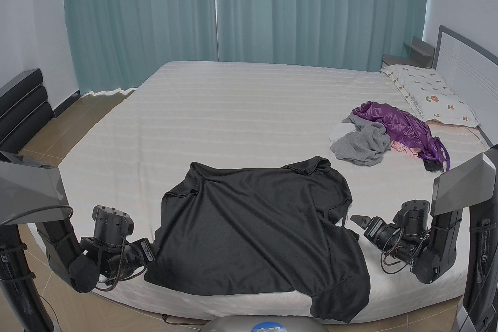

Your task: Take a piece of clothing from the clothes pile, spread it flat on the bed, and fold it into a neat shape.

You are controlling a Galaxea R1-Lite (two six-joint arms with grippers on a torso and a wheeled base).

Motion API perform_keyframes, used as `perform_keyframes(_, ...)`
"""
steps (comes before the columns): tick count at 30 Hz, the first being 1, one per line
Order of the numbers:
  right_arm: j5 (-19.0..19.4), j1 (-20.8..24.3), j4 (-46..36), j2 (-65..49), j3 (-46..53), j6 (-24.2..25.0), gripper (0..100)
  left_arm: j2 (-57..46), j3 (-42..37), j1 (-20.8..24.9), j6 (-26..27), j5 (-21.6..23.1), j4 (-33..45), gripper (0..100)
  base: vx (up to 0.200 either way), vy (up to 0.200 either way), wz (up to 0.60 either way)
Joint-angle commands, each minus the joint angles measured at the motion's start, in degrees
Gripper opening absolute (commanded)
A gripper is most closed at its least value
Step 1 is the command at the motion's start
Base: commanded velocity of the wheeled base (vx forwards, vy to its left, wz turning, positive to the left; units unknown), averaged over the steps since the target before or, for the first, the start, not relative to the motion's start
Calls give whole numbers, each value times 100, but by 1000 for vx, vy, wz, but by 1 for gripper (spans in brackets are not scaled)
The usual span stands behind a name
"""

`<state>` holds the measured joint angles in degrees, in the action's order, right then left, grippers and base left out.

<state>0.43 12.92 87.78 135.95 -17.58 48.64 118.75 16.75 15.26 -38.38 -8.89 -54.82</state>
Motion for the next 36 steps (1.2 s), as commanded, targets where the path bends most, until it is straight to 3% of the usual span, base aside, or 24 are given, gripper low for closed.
perform_keyframes(1, 1, -9, 2, 28, 0, -39, 100, 26, 13, -32, -3, 1, -11, 100, 0, 0, 0)
perform_keyframes(9, 1, -71, 46, 318, 9, -320, 100, 175, 39, -58, -30, 63, -73, 100, 0, 0, 0)
perform_keyframes(13, 10, -132, 195, 670, 9, -724, 100, 368, 92, -67, -47, 63, -187, 100, 0, 0, 0)
perform_keyframes(21, 344, -53, 195, 749, 0, -812, 100, 360, 100, -67, -56, 98, -222, 100, 0, 0, 0)
perform_keyframes(25, 344, 26, 195, 898, -53, -1164, 100, 360, 100, -67, -56, 98, -231, 100, 0, 0, 0)
perform_keyframes(26, 344, 26, 195, 898, -61, -1190, 0, 360, 100, -67, -56, 89, -231, 100, 0, 0, 0)
perform_keyframes(36, 256, -18, 195, 784, 79, -1261, 0, 377, 100, -67, -56, 98, -231, 100, 0, 0, 0)
